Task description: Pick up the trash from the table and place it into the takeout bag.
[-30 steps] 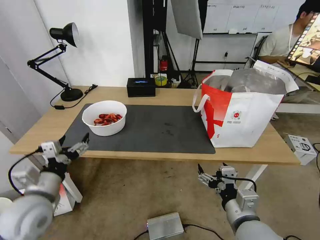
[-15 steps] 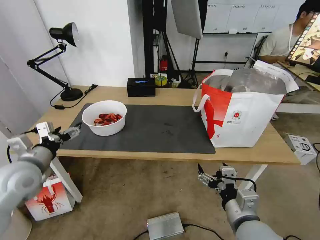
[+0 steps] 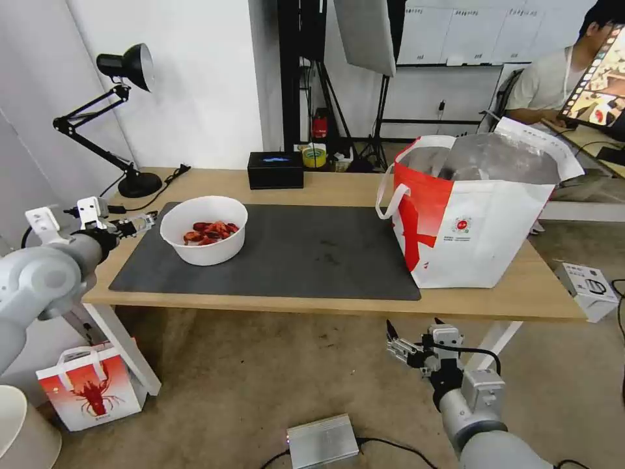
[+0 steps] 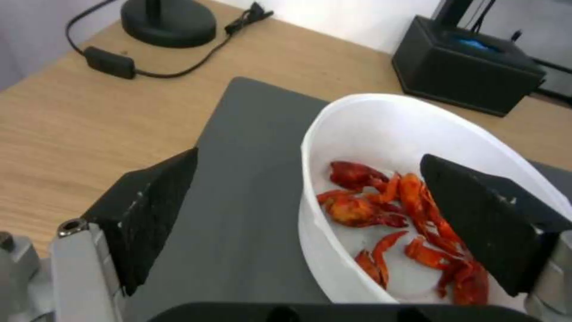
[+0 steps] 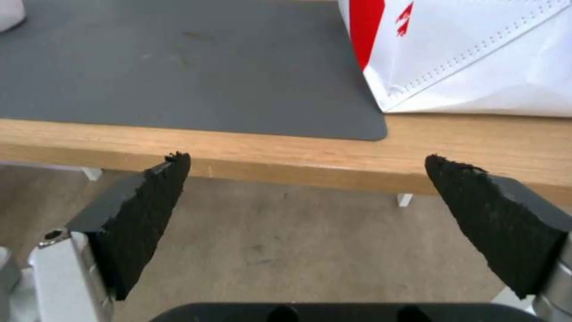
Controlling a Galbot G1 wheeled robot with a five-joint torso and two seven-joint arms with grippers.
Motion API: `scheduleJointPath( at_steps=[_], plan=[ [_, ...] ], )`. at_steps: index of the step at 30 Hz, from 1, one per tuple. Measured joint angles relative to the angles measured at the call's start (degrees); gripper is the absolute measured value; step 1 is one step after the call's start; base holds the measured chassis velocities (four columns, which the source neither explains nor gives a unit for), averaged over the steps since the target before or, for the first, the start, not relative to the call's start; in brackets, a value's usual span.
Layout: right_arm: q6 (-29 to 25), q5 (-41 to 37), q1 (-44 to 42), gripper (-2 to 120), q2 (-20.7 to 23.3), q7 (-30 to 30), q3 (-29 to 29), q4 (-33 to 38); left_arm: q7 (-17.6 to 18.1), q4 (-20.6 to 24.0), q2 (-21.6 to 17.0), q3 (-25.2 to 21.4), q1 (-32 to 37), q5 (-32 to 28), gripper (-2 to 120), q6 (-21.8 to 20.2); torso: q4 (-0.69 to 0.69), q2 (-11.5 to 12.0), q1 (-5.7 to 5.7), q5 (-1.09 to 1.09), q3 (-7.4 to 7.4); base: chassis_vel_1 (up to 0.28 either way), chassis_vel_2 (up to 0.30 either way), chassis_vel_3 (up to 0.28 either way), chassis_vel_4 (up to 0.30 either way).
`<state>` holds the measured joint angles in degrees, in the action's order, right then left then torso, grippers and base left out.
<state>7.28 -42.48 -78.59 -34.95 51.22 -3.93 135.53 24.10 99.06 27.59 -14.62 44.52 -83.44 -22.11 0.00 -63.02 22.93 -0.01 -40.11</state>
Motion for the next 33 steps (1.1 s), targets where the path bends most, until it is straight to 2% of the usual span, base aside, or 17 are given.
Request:
scheduleJointPath(
  at_steps=[2, 3, 7, 14, 33],
  plan=[
    [0.0, 0.0, 0.0, 100, 0.0, 0.0, 0.0, 0.0, -0.3, -1.4, 0.2, 3.0, -2.9, -0.1, 100, -1.1, 0.0, 0.0, 0.0, 0.02, 0.0, 0.0, 0.0, 0.0, 0.0],
    [0.0, 0.0, 0.0, 100, 0.0, 0.0, 0.0, 0.0, -0.3, -1.4, 0.2, 3.0, -2.9, -0.1, 100, -1.1, 0.0, 0.0, 0.0, 0.02, 0.0, 0.0, 0.0, 0.0, 0.0],
    [0.0, 0.0, 0.0, 100, 0.0, 0.0, 0.0, 0.0, -0.6, -4.3, 1.3, 9.7, -9.4, -0.2, 100, -2.4, 0.0, 0.0, 0.0, 0.02, 0.0, 0.0, 0.0, 0.0, 0.0],
    [0.0, 0.0, 0.0, 100, 0.0, 0.0, 0.0, 0.0, -0.2, -6.8, 3.0, 15.1, -14.4, 0.1, 100, -3.9, 0.0, 0.0, 0.0, 0.01, 0.0, 0.0, 0.0, 0.0, 0.0],
    [0.0, 0.0, 0.0, 100, 0.0, 0.0, 0.0, 0.0, 1.9, -12.8, 6.0, 20.0, -18.3, 1.1, 100, -5.8, 0.0, 0.0, -0.01, 0.01, 0.0, 0.0, 0.0, 0.0, 0.0]
  ],
)
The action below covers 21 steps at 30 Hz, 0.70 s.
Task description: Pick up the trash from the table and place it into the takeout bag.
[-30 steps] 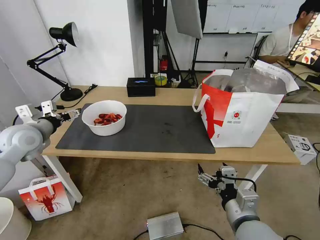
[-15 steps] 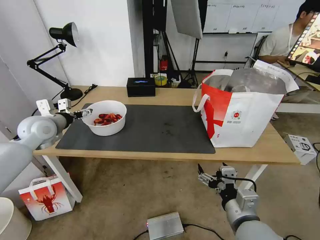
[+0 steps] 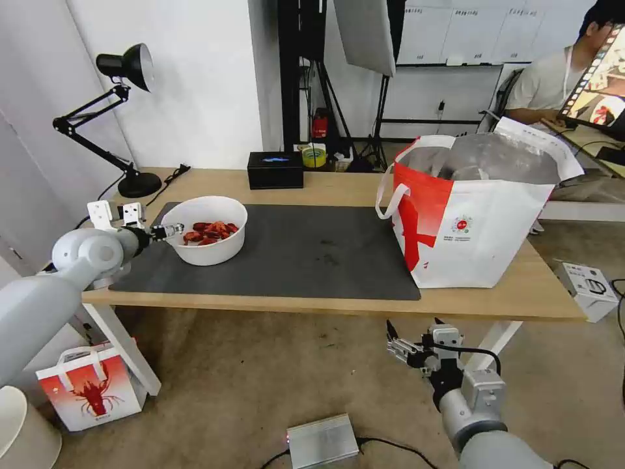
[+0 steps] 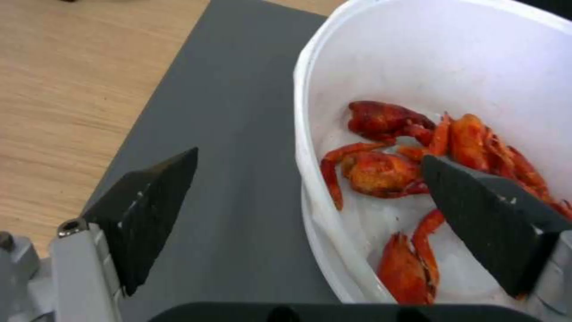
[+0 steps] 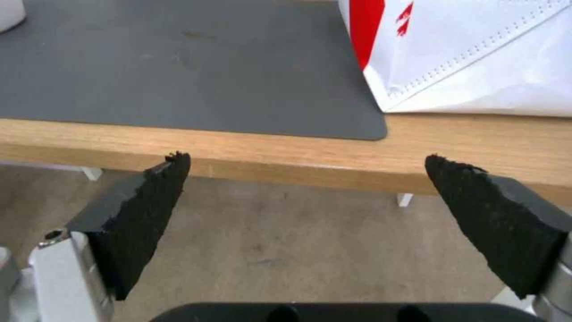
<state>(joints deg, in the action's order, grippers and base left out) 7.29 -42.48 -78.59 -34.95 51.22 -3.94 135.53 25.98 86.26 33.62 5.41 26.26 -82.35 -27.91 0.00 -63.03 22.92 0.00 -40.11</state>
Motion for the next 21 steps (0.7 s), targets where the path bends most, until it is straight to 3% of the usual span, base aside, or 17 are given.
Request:
scheduleJointPath(
  at_steps=[8, 15, 17, 21],
  plan=[
    [0.0, 0.0, 0.0, 100, 0.0, 0.0, 0.0, 0.0, 0.7, -2.1, 1.5, 1.6, -1.7, -0.2, 95, 0.0, 0.0, 0.0, 0.0, 0.0, 0.0, 0.0, 0.0, 0.0, 0.0],
    [0.0, 0.0, 0.0, 100, 0.0, 0.0, 0.0, 0.0, 1.5, -2.3, 1.9, 2.2, -2.7, -0.3, 69, 0.1, 0.0, 0.0, 0.0, 0.0, 0.0, 0.0, 0.0, 0.0, 0.0],
    [0.0, 0.0, 0.0, 100, 0.0, 0.0, 0.0, 0.0, 1.5, -2.2, 1.9, 2.2, -2.8, -0.4, 67, 0.1, 0.0, 0.0, 0.0, 0.0, 0.0, 0.0, 0.0, 0.0, 0.0],
    [0.0, 0.0, 0.0, 100, 0.0, 0.0, 0.0, 0.0, 1.9, -1.7, 1.8, 2.0, -2.6, -0.4, 45, 0.2, 0.0, 0.0, 0.0, 0.0, 0.0, 0.0, 0.0, 0.0, 0.0]
  ],
)
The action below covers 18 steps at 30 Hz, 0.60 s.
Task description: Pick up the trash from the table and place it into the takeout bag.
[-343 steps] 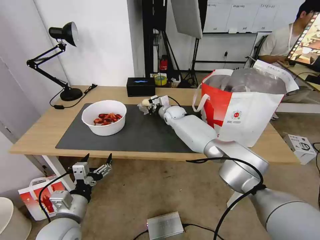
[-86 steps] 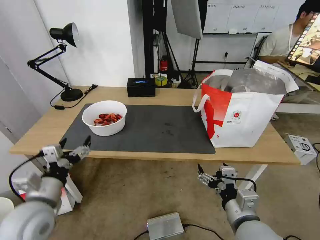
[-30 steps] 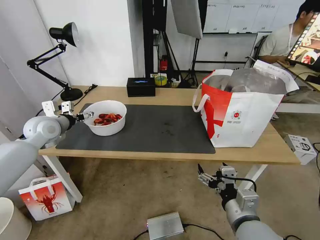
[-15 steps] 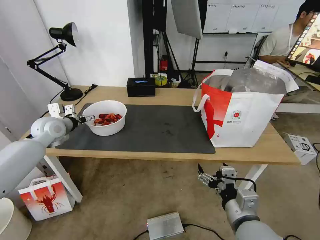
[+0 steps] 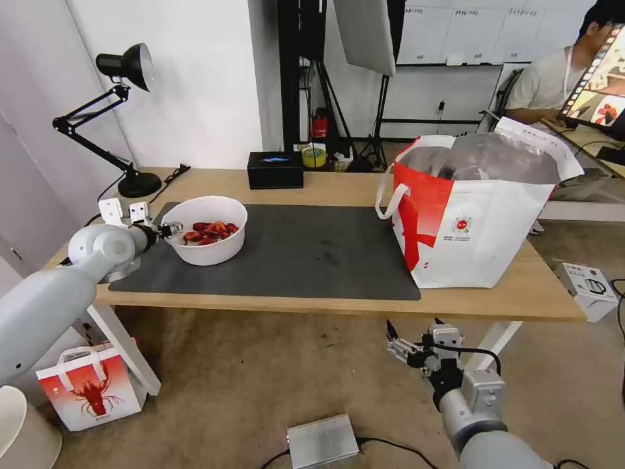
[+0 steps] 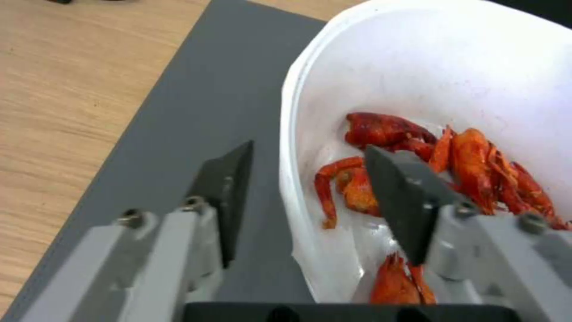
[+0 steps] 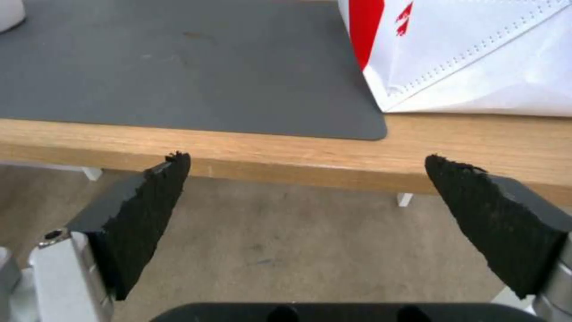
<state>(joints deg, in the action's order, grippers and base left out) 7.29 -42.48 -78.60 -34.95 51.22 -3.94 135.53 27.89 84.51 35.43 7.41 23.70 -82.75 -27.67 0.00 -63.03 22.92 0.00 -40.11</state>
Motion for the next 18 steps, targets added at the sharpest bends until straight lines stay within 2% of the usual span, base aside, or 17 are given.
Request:
scheduleJointPath(
  at_steps=[1, 5, 6, 9, 11, 13, 18],
  plan=[
    [0.0, 0.0, 0.0, 100, 0.0, 0.0, 0.0, 0.0, 0.0, 0.0, 0.0, 0.0, 0.0, 0.0, 45, 0.0, 0.0, 0.0, 0.0, 0.0, 0.0, 0.0, 0.0, 0.0, 0.0],
    [0.0, 0.0, 0.0, 100, 0.0, 0.0, 0.0, 0.0, 0.1, 0.3, 0.0, -0.7, 0.9, 0.0, 28, 0.0, 0.0, 0.0, 0.0, 0.0, 0.0, 0.0, 0.0, 0.0, 0.0],
    [0.0, 0.0, 0.0, 100, 0.0, 0.0, 0.0, 0.0, 0.1, 0.3, 0.0, -0.7, 0.9, 0.0, 28, 0.0, 0.0, 0.0, 0.0, 0.0, 0.0, 0.0, 0.0, 0.0, 0.0],
    [0.0, 0.0, 0.0, 100, 0.0, 0.0, 0.0, 0.0, 0.1, 0.6, 0.0, -0.9, 1.2, 0.0, 14, 0.1, 0.0, 0.0, 0.0, 0.0, 0.0, 0.0, 0.0, 0.0, 0.0],
    [0.0, 0.0, 0.0, 100, 0.0, 0.0, 0.0, 0.0, 0.1, 0.6, 0.0, -1.0, 1.2, 0.0, 11, 0.1, 0.0, 0.0, 0.0, 0.0, 0.0, 0.0, 0.0, 0.0, 0.0],
    [0.0, 0.0, 0.0, 100, 0.0, 0.0, 0.0, 0.0, 0.1, 0.8, 0.0, -1.0, 1.2, 0.0, 1, 0.1, 0.0, 0.0, 0.0, 0.0, 0.0, 0.0, 0.0, 0.0, 0.0],
    [0.0, 0.0, 0.0, 100, 0.0, 0.0, 0.0, 0.0, 0.1, 0.8, 0.0, -1.0, 1.3, -0.2, 0, 0.2, 0.0, 0.0, 0.0, 0.0, 0.0, 0.0, 0.0, 0.0, 0.0]
  ],
)
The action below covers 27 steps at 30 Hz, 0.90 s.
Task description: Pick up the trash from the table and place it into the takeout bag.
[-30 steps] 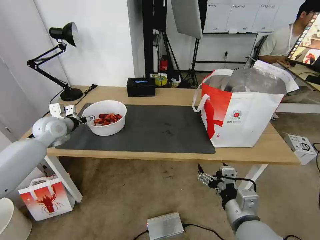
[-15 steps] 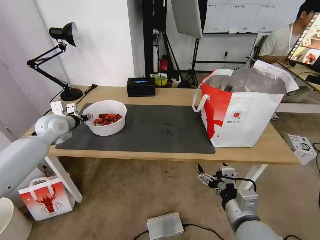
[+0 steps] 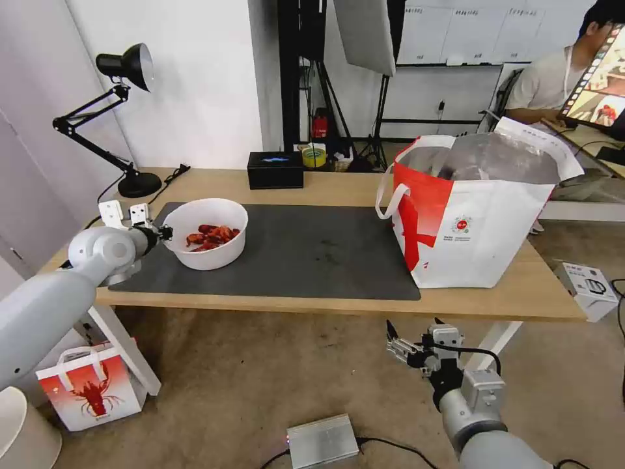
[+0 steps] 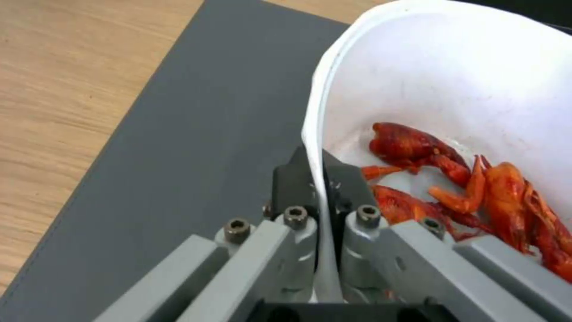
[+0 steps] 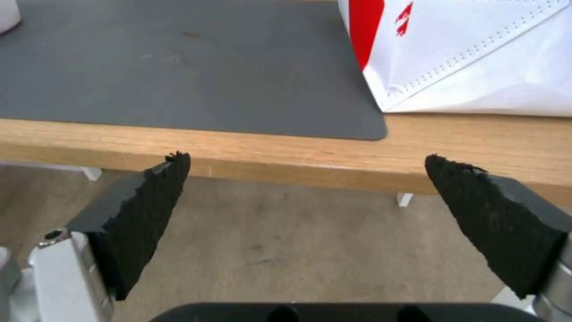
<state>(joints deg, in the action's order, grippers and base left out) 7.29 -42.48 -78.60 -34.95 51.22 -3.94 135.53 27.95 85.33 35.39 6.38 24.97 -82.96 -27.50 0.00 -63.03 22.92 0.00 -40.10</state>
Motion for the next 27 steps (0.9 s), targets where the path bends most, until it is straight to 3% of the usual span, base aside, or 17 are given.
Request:
scheduleJointPath(
  at_steps=[13, 20, 27],
  plan=[
    [0.0, 0.0, 0.0, 100, 0.0, 0.0, 0.0, 0.0, 0.1, 1.4, -0.6, -0.3, -4.0, -2.2, 0, 0.2, 0.0, 0.0, 0.0, 0.0, 0.0, 0.0, 0.0, 0.0, 0.0],
    [0.0, 0.0, 0.0, 100, 0.0, 0.0, 0.0, 0.0, 1.4, 4.4, -0.8, 5.8, -16.2, -7.2, 0, 0.4, 0.0, 0.0, 0.0, -0.01, 0.0, 0.0, 0.0, 0.0, 0.0],
    [0.0, 0.0, 0.0, 100, 0.0, 0.0, 0.0, 0.0, 4.0, 4.5, 2.6, 13.7, -30.9, -12.2, 0, 0.4, 0.0, 0.0, 0.0, -0.02, 0.0, 0.0, 0.0, 0.0, 0.0]
  ],
)
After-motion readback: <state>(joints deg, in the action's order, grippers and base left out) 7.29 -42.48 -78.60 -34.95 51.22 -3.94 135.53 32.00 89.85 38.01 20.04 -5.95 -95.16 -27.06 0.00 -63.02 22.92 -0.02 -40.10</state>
